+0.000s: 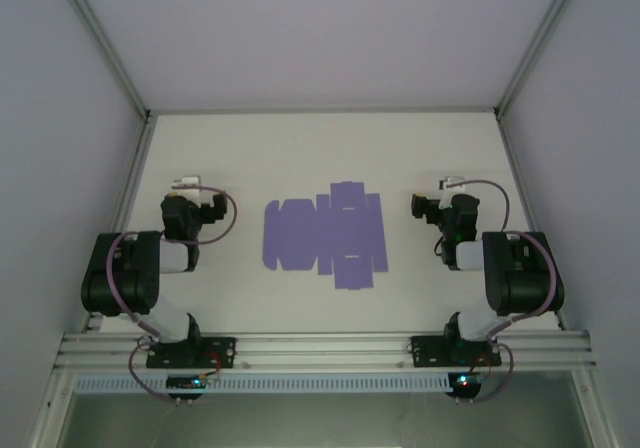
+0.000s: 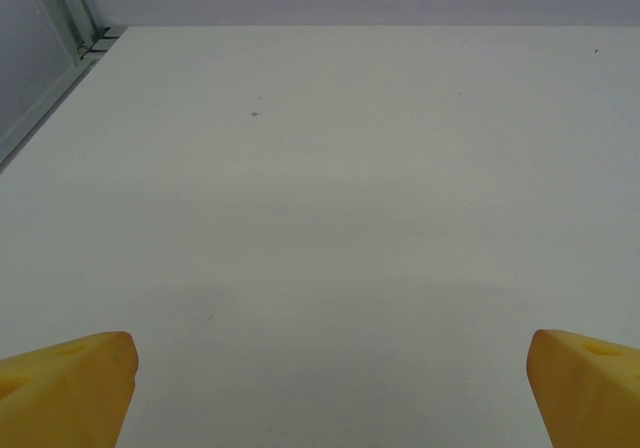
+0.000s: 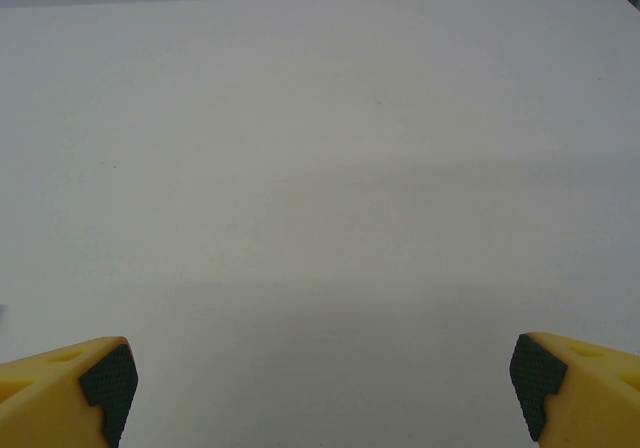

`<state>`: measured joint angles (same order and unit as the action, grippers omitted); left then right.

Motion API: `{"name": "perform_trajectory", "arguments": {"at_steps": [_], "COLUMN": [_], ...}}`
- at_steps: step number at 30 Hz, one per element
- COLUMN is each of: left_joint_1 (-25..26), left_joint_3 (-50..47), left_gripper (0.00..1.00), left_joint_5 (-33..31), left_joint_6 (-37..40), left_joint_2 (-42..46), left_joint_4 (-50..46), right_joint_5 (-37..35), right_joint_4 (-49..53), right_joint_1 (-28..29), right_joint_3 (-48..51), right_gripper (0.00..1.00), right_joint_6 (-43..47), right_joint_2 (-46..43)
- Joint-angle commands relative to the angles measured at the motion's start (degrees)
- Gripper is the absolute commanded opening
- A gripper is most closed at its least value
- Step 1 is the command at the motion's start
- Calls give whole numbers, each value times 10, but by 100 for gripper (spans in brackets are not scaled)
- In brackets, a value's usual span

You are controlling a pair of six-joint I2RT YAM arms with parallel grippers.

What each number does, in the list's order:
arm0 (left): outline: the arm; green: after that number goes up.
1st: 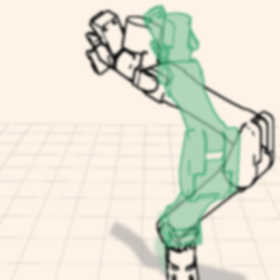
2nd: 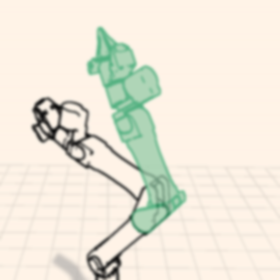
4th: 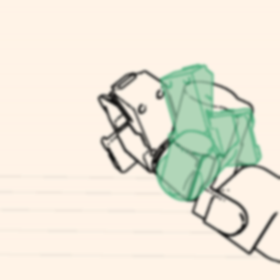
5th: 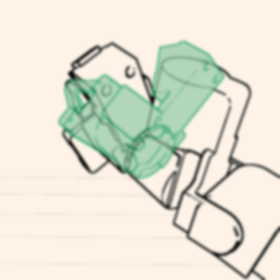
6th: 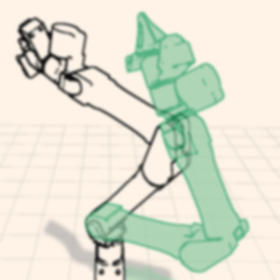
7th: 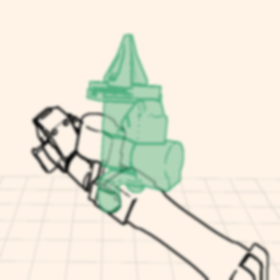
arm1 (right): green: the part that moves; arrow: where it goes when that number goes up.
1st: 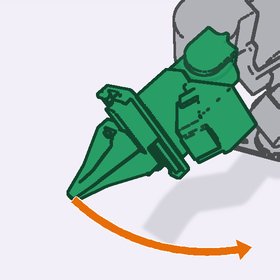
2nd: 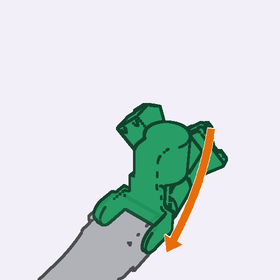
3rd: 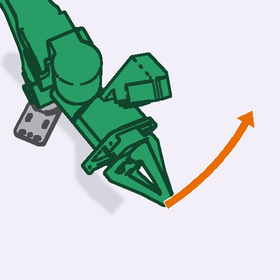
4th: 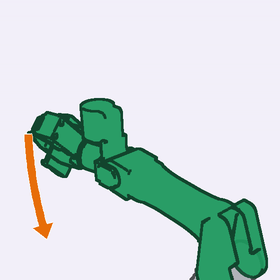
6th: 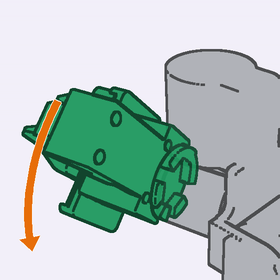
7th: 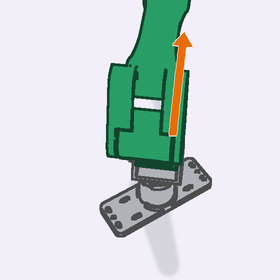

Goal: Assemble paper box

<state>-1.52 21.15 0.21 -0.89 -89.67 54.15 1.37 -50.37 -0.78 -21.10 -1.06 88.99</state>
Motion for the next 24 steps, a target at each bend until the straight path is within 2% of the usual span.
{"name": "perform_trajectory", "arguments": {"at_steps": [1, 7, 12, 14, 17, 19, 21, 24], "left_joint_1": [-6, -6, -6, -6, -4, -1, 7, 50], "left_joint_3": [-1, 0, 26, 39, 80, 123, 160, 163], "left_gripper": [99, 100, 100, 99, 100, 100, 100, 100], "left_joint_5": [9, 5, -6, -7, -5, 2, 13, 78], "left_joint_6": [4, 3, -5, -13, -48, -87, -140, -172], "left_joint_2": [10, 13, 77, 116, 156, 170, 175, 183], "left_joint_4": [0, 0, -107, -162, -266, -362, -449, -479], "right_joint_5": [6, 7, -41, -74, -84, -101, -134, -168], "right_joint_4": [9, 3, 25, 90, 176, 308, 437, 563], "right_joint_1": [-1, -2, 3, 9, 19, 38, 74, 152], "right_joint_3": [-6, -3, 3, -13, -45, -97, -163, -229], "right_gripper": [99, 99, 99, 99, 99, 99, 99, 98], "right_joint_6": [-9, -9, -5, -3, -3, -11, -41, -106], "right_joint_2": [-1, -2, -60, -103, -162, -196, -210, -196]}}
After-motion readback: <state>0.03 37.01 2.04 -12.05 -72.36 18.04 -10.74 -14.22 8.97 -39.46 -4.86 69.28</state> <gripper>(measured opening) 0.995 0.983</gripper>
